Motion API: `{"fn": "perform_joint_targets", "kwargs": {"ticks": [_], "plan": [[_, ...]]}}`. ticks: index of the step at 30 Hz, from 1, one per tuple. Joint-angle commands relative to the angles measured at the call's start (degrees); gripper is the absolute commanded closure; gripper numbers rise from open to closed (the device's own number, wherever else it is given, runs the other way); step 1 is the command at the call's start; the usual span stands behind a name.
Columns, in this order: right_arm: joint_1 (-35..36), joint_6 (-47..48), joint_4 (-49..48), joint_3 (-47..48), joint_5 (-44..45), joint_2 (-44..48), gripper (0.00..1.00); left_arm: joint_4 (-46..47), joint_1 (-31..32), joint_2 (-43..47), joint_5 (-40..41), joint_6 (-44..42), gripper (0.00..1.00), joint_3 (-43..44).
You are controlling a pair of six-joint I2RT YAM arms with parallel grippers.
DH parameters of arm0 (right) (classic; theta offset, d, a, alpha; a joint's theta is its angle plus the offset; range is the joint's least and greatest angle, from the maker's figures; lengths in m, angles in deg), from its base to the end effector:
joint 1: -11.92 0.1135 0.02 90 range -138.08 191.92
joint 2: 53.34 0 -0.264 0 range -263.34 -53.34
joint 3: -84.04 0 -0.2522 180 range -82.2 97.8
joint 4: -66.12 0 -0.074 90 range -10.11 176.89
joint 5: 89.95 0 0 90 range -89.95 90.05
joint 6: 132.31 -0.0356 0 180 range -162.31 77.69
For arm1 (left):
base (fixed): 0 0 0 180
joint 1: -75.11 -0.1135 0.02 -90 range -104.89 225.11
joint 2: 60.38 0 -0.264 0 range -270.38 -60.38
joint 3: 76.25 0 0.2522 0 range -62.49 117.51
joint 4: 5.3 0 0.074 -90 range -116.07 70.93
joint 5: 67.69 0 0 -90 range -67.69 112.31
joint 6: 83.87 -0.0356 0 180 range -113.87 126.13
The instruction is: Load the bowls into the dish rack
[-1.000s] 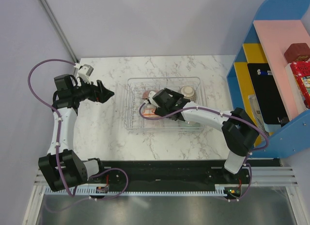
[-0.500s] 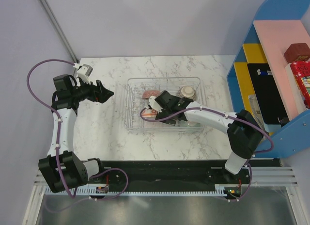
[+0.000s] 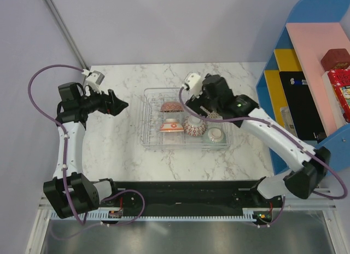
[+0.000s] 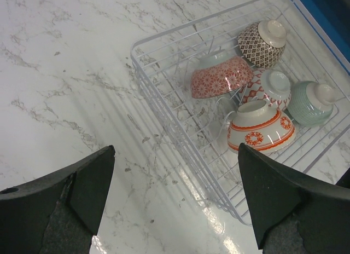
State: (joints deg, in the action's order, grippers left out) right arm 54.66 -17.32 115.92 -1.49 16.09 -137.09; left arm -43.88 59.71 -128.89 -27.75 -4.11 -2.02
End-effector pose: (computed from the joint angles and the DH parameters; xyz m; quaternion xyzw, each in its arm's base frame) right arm 0.2439 0.2120 0.3546 -0.4484 0.7758 -0.0588 0.4400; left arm 0.2537 0.0416 0.3317 0.1663 0.8041 -0.2662 0.5050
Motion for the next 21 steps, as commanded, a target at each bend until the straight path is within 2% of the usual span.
{"fn": "perform_joint_targets", "kwargs": {"ticks": [1, 9, 13, 21], "plan": [[-3.27, -4.77, 1.76, 5.60, -5.47, 9.90, 0.03, -1.72, -0.33, 4.25, -3.90, -4.35, 0.00, 3.35], [-11.18, -6.89, 0.01, 1.04, -9.96, 27.12, 0.03, -2.51, -0.33, 11.81, -6.53, -6.28, 0.00, 3.25], [-13.64, -6.98, -0.26, -1.07, -13.39, 30.30, 0.03, -2.69, -0.33, 13.05, -7.68, -5.41, 0.00, 3.52], [-15.23, -7.68, -1.23, -2.84, -15.86, 29.87, 0.03, -2.69, -0.34, 12.96, -8.03, -5.32, 0.00, 3.96]]}}
